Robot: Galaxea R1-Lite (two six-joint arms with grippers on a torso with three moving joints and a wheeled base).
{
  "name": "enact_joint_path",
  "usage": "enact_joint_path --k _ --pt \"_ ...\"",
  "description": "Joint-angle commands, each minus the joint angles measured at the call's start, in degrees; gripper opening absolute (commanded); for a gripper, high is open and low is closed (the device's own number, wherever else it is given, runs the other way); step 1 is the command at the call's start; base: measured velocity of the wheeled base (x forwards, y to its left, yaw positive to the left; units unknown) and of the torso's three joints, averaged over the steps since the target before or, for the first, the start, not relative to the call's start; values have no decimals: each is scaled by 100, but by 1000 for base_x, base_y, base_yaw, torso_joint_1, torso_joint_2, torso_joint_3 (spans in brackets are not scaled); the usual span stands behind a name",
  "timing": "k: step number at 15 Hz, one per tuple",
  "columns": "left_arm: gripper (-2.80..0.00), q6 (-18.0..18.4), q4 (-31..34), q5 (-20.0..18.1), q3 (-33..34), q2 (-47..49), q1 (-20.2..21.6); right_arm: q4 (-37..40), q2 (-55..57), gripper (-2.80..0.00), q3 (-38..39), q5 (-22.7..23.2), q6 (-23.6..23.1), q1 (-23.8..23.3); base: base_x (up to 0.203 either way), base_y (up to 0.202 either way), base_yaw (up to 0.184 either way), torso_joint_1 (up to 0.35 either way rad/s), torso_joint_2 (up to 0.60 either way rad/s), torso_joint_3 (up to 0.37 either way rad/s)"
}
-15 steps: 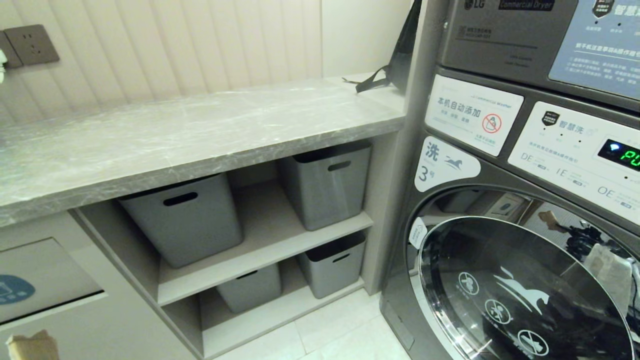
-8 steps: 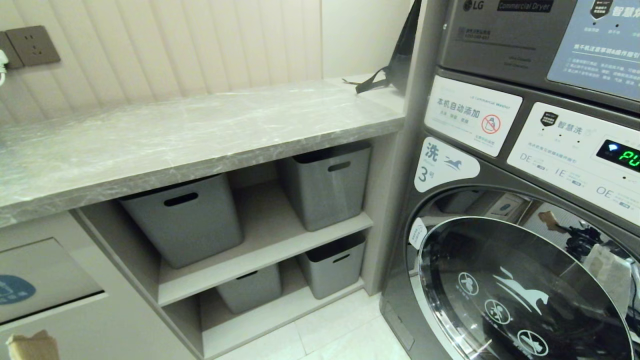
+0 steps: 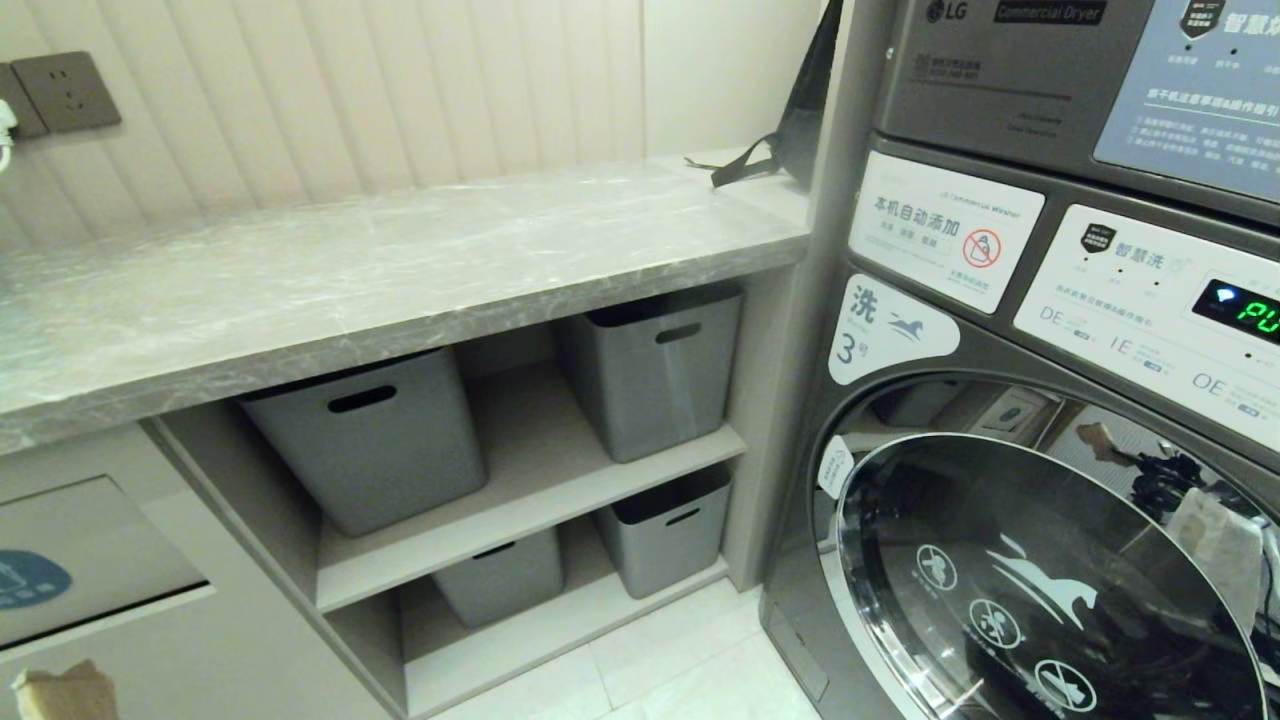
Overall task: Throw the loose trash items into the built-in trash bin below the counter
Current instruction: Put the garbage in the trash can
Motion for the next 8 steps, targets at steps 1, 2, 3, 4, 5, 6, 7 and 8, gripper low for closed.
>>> enact_joint_path --k 1,2,3,4,5,6,7,8 --pt "-280 4 -3 -1 0 1 0 0 -9 -280 0 4 -5 2 0 0 0 0 0 0" --pt "-280 4 6 -1 0 1 0 0 -3 -280 0 4 -5 2 0 0 0 0 0 0" --pt "-280 11 -1 -1 0 1 0 0 -9 -280 0 4 -5 2 0 0 0 0 0 0" --pt "-280 8 6 4 0 1 0 0 -2 -280 0 4 -5 2 0 0 0 0 0 0" --pt "-280 13 6 -1 0 1 0 0 -9 -280 0 4 -5 2 0 0 0 0 0 0" --pt "-280 13 -3 -1 0 1 0 0 -6 -280 0 4 -5 2 0 0 0 0 0 0" --pt "-280 8 2 4 0 1 0 0 -9 -280 0 4 -5 2 2 55 7 -2 0 8" --pt "-280 12 6 -1 0 1 0 0 -9 -280 0 4 -5 2 1 118 6 7 2 12"
